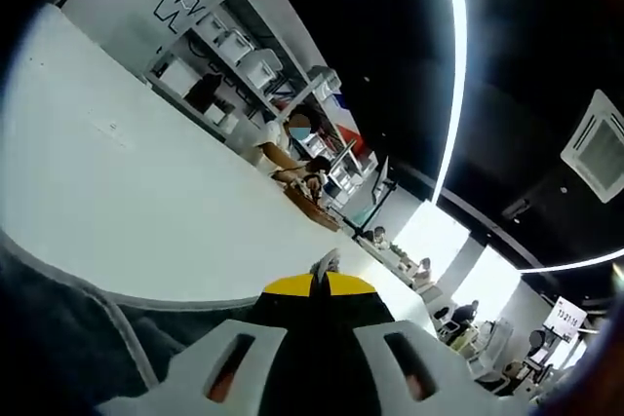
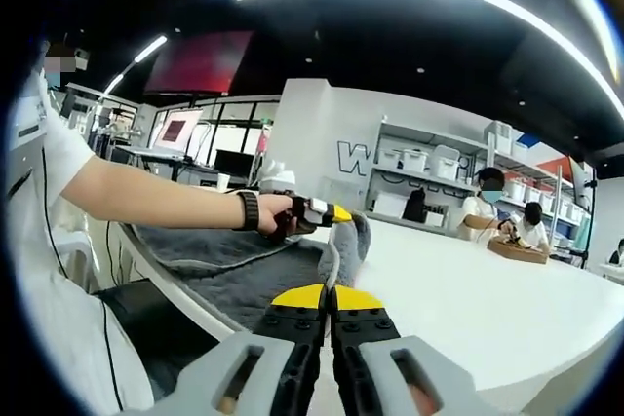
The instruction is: Open the folded towel by lifting each exposed corner and separating the folded layers until the towel lies flat within the target outline without major curled edges
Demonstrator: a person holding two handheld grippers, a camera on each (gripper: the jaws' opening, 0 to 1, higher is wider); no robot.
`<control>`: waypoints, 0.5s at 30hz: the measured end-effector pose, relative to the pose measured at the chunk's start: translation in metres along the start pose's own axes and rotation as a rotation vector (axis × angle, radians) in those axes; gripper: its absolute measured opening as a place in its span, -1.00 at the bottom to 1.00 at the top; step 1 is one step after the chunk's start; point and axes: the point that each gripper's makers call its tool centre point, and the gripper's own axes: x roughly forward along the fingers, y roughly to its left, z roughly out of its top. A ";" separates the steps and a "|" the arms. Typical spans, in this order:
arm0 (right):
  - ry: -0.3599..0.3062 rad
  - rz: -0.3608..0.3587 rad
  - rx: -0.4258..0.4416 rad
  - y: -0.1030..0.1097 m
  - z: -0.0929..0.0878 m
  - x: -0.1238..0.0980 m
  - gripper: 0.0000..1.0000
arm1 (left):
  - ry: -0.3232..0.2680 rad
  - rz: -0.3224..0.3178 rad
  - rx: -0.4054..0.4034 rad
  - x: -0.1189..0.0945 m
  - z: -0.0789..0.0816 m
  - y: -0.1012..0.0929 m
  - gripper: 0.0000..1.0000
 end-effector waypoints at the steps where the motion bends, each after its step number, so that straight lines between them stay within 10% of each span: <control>1: 0.005 -0.003 -0.001 -0.001 -0.001 0.000 -1.00 | 0.003 0.006 -0.002 0.000 -0.001 0.002 -0.96; 15: 0.035 -0.049 0.042 -0.017 -0.015 -0.003 -1.00 | 0.036 0.020 -0.054 0.002 -0.014 0.012 -0.95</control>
